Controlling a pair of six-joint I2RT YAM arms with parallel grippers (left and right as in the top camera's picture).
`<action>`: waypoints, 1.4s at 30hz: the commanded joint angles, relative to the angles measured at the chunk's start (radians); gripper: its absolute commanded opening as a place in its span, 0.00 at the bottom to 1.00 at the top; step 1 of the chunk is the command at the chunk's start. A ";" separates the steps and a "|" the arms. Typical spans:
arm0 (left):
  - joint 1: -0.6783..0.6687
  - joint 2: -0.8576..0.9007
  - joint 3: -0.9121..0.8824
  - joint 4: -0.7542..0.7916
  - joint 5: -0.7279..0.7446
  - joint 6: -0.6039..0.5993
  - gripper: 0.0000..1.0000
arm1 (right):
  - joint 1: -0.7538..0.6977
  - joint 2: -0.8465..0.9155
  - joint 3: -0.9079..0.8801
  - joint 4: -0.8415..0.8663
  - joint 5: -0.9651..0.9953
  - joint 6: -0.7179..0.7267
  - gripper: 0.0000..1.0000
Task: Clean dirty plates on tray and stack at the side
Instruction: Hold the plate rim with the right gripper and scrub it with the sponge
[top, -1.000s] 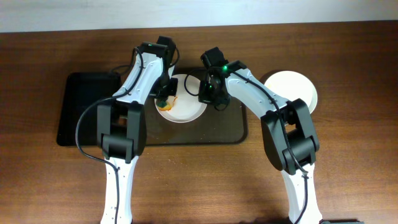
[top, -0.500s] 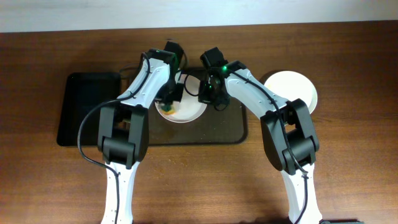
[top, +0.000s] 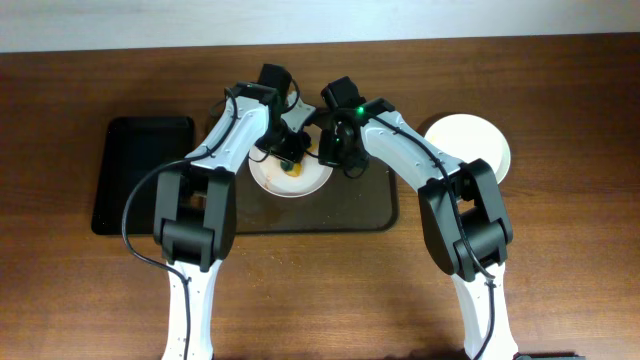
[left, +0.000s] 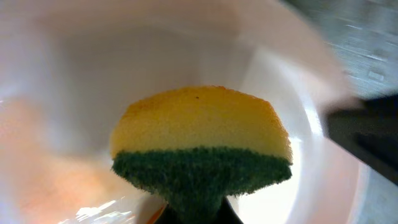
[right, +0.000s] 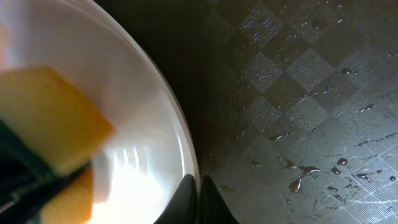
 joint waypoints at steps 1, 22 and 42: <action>-0.007 0.121 -0.068 0.037 0.040 0.073 0.01 | 0.005 0.014 -0.005 0.010 0.032 -0.010 0.04; 0.074 0.122 -0.074 -0.019 0.150 0.058 0.00 | -0.066 0.014 -0.103 0.168 -0.440 -0.140 0.04; 0.072 0.122 -0.074 -0.206 0.127 0.175 0.00 | -0.066 0.014 -0.103 0.168 -0.435 -0.141 0.04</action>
